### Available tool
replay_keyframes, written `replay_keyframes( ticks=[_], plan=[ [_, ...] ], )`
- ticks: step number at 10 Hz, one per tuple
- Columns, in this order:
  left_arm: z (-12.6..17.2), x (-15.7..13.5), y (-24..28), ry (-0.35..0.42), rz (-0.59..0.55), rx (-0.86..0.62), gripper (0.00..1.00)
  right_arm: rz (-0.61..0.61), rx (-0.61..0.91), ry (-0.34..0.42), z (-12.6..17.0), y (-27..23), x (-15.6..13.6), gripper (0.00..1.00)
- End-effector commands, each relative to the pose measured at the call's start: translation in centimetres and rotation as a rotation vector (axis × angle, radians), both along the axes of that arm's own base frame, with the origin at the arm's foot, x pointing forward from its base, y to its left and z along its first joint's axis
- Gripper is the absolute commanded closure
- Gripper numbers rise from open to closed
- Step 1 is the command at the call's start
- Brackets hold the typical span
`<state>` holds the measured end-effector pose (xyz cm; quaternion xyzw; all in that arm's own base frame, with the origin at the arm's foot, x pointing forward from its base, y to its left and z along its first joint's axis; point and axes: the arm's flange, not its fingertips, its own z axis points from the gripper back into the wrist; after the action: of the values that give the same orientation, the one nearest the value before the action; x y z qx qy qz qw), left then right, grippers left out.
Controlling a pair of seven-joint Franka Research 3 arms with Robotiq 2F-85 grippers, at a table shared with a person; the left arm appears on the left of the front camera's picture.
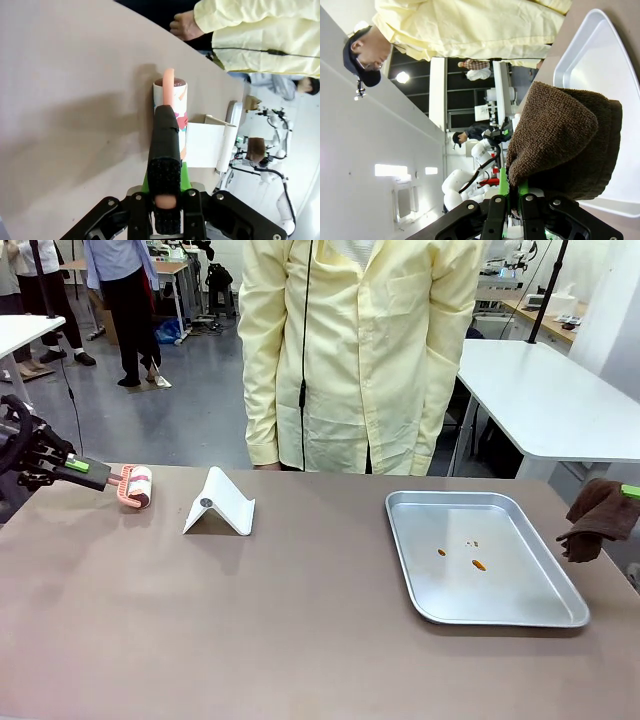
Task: Clean the surface of the table.
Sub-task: If a person points to the right, clean the right side of the table with your right hand, and if they point to the left, clean the left side with your left hand.
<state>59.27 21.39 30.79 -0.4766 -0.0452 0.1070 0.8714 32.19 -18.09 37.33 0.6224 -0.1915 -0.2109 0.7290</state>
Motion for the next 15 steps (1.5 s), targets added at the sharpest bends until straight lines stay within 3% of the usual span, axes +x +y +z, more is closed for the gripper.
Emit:
replay_keyframes(
  ticks=[1,3,5,9,11,13,15],
  plan=[
    [1.4,-3.5,-1.0,-0.118,-0.009,-0.043,0.78,-0.006,-0.002,0.017,0.7,0.1,0.0,1.00],
    [4.6,-8.6,-0.9,-0.204,-0.012,-0.103,0.78,-0.006,-0.002,0.017,0.7,0.1,0.0,1.00],
    [6.5,-14.1,0.1,-0.220,-0.025,-0.132,0.78,-0.006,-0.002,0.017,0.7,0.1,0.0,1.00],
    [5.6,-24.5,2.9,-0.212,-0.139,-0.138,0.78,-0.006,-0.002,0.017,0.7,0.1,0.0,1.00],
    [4.9,-27.2,4.4,-0.234,-0.148,-0.188,0.78,-0.006,-0.002,0.017,0.7,0.1,0.0,1.00],
    [4.4,-27.5,5.7,-0.218,-0.104,-0.264,0.78,-0.006,-0.002,0.017,0.7,0.1,0.0,1.00],
    [4.6,-27.6,4.6,-0.213,-0.126,-0.187,0.78,-0.006,-0.002,0.017,0.7,0.1,0.0,1.00]
  ],
)
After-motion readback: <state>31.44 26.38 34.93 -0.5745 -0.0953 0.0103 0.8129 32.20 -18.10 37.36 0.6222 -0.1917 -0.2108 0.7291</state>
